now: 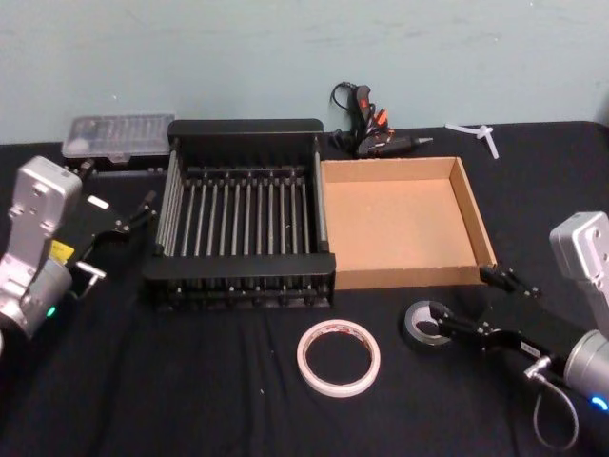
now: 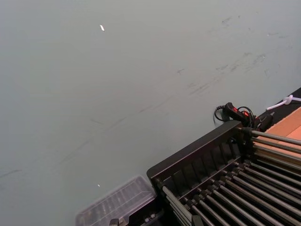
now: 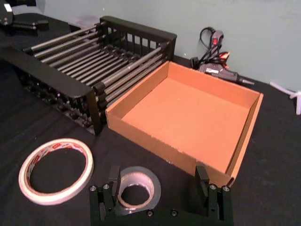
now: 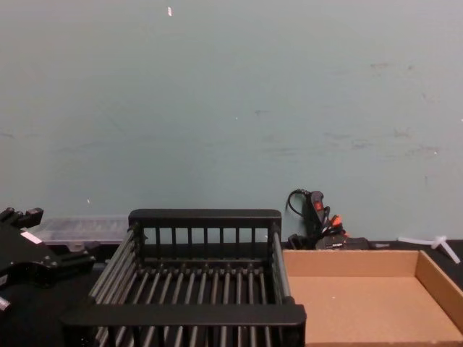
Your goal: Pick up the white tape and place it into the black box , Pick up the silver tape and place it into the brown box.
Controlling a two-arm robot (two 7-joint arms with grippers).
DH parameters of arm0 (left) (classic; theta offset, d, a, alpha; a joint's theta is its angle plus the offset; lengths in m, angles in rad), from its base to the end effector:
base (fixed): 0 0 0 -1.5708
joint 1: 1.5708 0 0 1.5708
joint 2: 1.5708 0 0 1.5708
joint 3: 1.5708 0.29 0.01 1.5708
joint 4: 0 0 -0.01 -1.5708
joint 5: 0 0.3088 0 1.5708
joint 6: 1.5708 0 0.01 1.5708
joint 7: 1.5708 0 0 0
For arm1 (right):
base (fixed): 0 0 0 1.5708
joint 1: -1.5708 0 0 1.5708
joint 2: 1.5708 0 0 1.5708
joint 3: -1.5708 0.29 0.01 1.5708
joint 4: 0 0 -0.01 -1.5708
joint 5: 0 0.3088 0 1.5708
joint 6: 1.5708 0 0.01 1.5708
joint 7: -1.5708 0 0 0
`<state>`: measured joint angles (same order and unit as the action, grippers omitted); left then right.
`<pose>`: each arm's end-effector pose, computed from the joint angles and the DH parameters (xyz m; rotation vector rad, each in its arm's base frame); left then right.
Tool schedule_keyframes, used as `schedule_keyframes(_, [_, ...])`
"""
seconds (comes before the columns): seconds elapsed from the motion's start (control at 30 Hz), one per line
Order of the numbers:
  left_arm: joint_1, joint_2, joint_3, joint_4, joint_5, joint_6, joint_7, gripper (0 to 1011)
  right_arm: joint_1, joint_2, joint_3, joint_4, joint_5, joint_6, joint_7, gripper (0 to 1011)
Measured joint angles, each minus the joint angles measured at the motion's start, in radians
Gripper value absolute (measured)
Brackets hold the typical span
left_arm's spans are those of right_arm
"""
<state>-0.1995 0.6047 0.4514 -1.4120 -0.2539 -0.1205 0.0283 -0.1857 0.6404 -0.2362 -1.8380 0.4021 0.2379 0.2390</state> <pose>0.3581 0.0827 -0.3023 0.3045 -0.2850 1.2480 0.2654 -0.0692 -0.2736 -0.3692 0.1112 -0.9839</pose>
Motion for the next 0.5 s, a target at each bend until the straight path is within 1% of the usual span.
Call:
schedule_keyframes(0.27, [0.000, 0.000, 0.000, 0.000, 0.000, 0.000, 0.000, 1001, -0.012, -0.011, 0.011, 0.002, -0.008, 0.042, 0.006, 1002])
schedule_keyframes(0.4, [0.000, 0.000, 0.000, 0.000, 0.000, 0.000, 0.000, 1001, -0.004, -0.025, 0.012, 0.013, -0.015, 0.063, 0.008, 1002])
schedule_keyframes(0.5, [0.000, 0.000, 0.000, 0.000, 0.000, 0.000, 0.000, 1001, 0.012, -0.039, 0.010, 0.030, -0.023, 0.081, 0.012, 1002])
